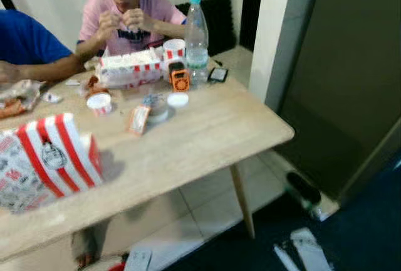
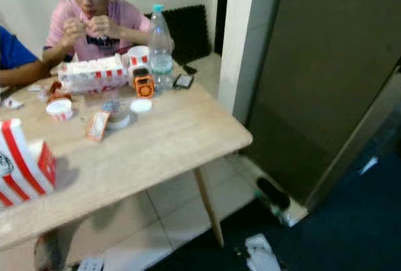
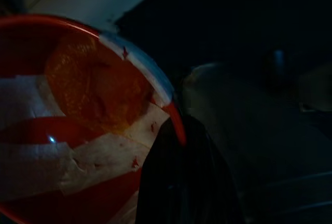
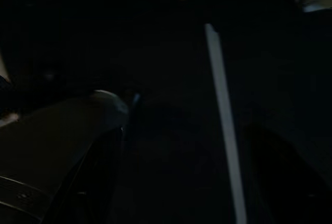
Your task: Restocking fridge
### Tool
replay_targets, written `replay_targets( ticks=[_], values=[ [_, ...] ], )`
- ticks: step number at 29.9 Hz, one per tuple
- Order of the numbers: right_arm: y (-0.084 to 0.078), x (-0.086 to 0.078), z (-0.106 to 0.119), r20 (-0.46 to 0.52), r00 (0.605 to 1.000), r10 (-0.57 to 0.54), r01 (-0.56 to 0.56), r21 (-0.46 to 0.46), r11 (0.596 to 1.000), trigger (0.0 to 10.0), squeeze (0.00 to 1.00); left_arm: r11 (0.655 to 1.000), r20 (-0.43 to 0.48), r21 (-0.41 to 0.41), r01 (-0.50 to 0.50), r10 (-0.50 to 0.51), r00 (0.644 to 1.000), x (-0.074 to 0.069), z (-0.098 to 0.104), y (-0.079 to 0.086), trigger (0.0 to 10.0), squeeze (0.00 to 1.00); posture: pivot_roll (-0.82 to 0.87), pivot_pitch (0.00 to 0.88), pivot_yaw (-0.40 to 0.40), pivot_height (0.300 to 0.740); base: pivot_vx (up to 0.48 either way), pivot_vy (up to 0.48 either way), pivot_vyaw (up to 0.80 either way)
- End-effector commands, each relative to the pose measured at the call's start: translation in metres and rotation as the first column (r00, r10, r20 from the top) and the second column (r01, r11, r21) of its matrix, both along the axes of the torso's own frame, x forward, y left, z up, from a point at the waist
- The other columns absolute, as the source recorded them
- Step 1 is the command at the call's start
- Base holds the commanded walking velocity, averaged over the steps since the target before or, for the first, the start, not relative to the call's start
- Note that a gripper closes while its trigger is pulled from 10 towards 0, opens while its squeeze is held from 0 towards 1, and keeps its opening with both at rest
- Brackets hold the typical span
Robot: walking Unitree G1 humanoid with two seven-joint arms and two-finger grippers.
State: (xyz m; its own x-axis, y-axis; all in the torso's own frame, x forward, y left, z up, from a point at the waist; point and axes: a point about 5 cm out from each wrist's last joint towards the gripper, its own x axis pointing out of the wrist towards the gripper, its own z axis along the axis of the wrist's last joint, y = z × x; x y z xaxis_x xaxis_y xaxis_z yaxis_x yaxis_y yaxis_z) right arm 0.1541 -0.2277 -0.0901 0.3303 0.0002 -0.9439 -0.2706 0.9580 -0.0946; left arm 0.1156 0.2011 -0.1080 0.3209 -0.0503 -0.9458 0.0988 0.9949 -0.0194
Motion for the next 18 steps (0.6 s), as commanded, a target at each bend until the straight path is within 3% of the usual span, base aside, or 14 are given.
replay_targets(
  ticks=[1, 18],
  values=[
    [0.0056, 0.0049, 0.0007, 0.019, 1.000, 0.004, -0.004, 0.012, 1.000, 10.0, 0.00, 1.000, -0.092, 0.010, 0.016, -0.015, 0.996, -0.0233, -0.0062, 0.0004, 10.0, 0.00, -0.02, 0.000, 0.001, 0.740, 0.000, -0.465, 0.00],
    [0.0086, 0.0076, 0.0011, 0.026, 1.000, 0.003, -0.003, 0.017, 1.000, 10.0, 0.00, 1.000, -0.088, 0.003, 0.014, -0.014, 0.996, -0.0213, -0.0061, -0.0020, 10.0, 0.00, -0.02, 0.000, 0.000, 0.740, 0.000, -0.465, 0.00]
  ],
)
